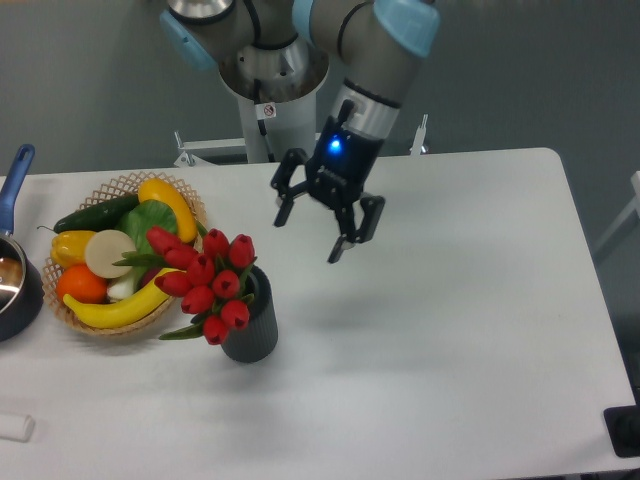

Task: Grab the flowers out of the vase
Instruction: 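Lower the open gripper around the tulip stems above the black vase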

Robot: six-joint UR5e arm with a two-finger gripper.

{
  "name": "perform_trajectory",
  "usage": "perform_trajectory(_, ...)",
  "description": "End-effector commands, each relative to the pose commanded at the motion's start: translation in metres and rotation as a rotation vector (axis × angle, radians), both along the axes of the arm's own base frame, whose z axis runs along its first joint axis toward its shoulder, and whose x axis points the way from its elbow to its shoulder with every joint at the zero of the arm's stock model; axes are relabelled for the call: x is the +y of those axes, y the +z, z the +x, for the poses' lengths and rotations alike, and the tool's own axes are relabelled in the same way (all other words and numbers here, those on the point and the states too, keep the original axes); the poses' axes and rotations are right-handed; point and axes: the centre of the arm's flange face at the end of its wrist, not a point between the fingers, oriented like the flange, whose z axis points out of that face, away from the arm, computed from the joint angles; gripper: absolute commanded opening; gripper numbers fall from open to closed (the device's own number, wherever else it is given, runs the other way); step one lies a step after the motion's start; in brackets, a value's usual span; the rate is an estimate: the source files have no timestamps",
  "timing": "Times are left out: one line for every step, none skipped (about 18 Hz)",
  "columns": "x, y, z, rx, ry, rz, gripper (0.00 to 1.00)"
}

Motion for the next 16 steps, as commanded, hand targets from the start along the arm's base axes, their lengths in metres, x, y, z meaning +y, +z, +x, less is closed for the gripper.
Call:
perform_trajectory(0.002, -0.001, 0.002, -0.002, -0.005, -0.001, 1.00)
perform_trajectory(0.005, -0.001, 0.007, -0.005, -0.013, -0.002, 1.00)
perform_trajectory(0.007, -0.005, 0.011, -0.011, -0.022, -0.006, 1.00)
perform_trajectory(0.011, -0.009, 0.013, -0.018, -0.032, -0.010, 1.00)
perform_trajectory(0.014, -0.009, 0.014, -0.018, -0.038, -0.010, 1.00)
perform_trajectory(0.016, -0.012, 0.015, -0.021, -0.042, -0.013, 1.00)
perform_trajectory(0.019, -0.015, 0.017, -0.027, -0.050, -0.016, 1.00)
perform_trajectory(0.022, -0.019, 0.018, -0.033, -0.056, -0.021, 1.00)
perform_trajectory(0.025, -0.021, 0.018, -0.038, -0.061, -0.022, 1.00)
perform_trajectory(0.028, -0.023, 0.015, -0.043, -0.064, -0.022, 1.00)
perform_trajectory(0.033, -0.022, 0.014, -0.049, -0.070, -0.012, 1.00)
perform_trajectory(0.037, -0.025, 0.015, -0.063, -0.074, -0.009, 1.00)
perform_trajectory(0.038, -0.026, 0.014, -0.074, -0.068, -0.012, 1.00)
perform_trajectory(0.039, -0.026, 0.015, -0.077, -0.066, -0.013, 1.00)
perform_trajectory(0.040, -0.027, 0.014, -0.081, -0.065, -0.015, 1.00)
perform_trajectory(0.042, -0.028, 0.015, -0.082, -0.070, -0.016, 1.00)
